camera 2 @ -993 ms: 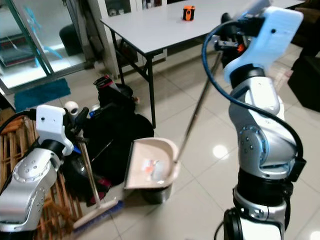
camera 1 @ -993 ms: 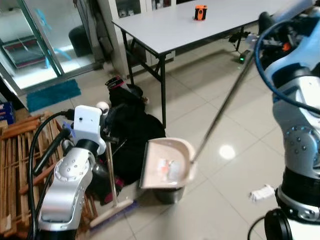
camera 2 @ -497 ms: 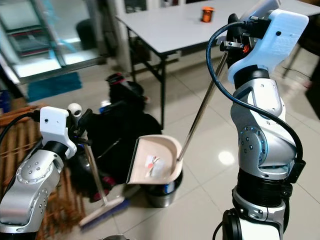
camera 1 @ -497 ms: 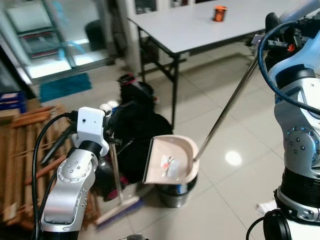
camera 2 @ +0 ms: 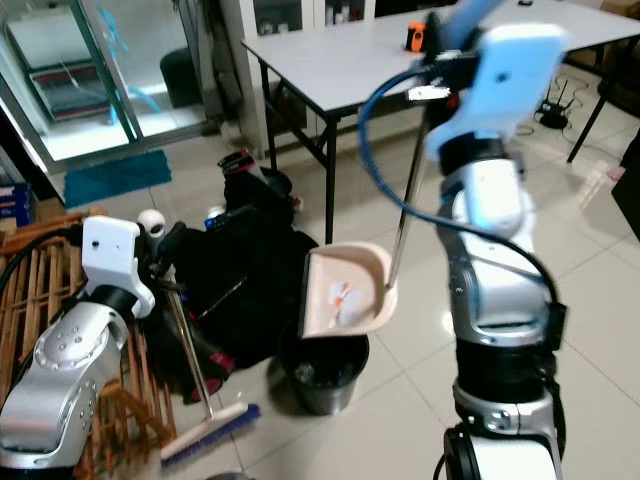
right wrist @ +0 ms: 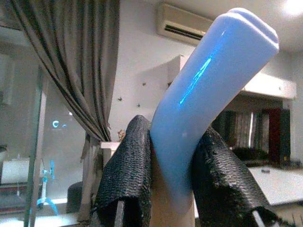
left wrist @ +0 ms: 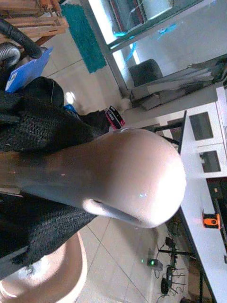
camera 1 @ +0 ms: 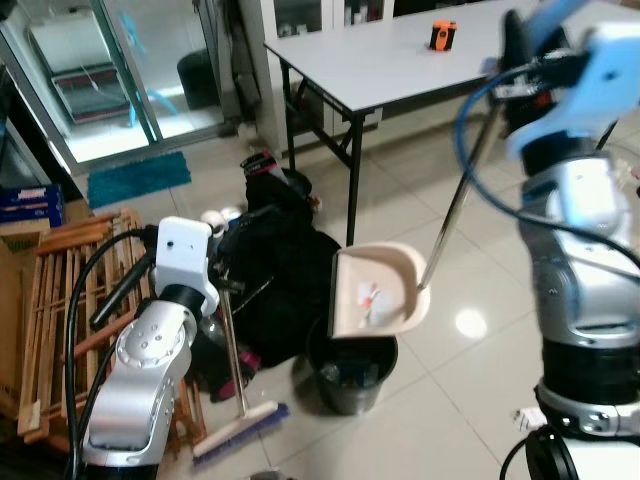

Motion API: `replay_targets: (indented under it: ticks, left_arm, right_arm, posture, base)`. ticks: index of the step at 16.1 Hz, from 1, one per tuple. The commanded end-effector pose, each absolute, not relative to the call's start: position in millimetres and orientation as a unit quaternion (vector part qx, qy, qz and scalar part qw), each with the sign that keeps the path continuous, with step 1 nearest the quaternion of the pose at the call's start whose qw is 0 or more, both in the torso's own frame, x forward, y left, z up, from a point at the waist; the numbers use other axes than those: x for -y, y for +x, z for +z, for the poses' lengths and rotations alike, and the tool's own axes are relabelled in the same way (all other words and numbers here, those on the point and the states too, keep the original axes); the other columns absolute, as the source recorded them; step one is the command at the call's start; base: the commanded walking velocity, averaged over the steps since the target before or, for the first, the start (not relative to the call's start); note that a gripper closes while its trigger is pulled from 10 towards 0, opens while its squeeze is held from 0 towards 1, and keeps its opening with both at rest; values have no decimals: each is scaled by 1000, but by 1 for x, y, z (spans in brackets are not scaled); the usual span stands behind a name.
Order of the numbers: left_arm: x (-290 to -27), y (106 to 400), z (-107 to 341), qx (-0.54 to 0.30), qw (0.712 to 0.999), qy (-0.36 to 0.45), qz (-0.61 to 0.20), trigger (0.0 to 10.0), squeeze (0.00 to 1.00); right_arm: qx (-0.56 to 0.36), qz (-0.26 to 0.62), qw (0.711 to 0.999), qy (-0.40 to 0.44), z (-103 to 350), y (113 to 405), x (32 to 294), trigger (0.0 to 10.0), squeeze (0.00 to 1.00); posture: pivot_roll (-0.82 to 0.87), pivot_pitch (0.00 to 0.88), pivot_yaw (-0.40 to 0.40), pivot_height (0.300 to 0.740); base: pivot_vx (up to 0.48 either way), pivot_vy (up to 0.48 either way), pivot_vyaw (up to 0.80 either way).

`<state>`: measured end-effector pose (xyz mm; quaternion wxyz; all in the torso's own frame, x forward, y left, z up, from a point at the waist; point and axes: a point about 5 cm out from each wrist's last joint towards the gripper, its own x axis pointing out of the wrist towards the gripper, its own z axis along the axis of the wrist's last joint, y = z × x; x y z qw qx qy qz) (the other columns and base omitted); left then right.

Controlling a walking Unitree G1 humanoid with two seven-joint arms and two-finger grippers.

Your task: Sweep floor

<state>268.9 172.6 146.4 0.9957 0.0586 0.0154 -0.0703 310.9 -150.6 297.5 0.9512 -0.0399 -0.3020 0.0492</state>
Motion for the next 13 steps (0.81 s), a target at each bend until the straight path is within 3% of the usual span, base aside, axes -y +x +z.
replay_targets:
  ticks: [1, 8, 10, 13]
  left_arm:
    - [-172, 270, 153, -3, 995, 68, -68, 10000, 0]
    - [-172, 270, 154, -4, 995, 71, -71, 10000, 0]
    - [-171, 270, 154, -4, 994, 75, -74, 10000, 0]
    - [-171, 270, 153, -4, 994, 76, -74, 10000, 0]
  right_arm:
    - [329, 72, 939, -70, 297, 308, 139, 10000, 0]
    - [378, 200, 892, -149, 274, 300, 79, 10000, 0]
    - [390, 270, 853, -216, 251, 289, 52, 10000, 0]
    - [386, 316, 833, -239, 226, 276, 34, 10000, 0]
  posture:
    - [8, 0, 63, 740]
    - [13, 0, 69, 740]
    - [12, 0, 69, 740]
    - [14, 0, 69, 740]
  base:
    - [0, 0, 0]
    - [0, 0, 0]
    - [0, 0, 0]
    - [0, 0, 0]
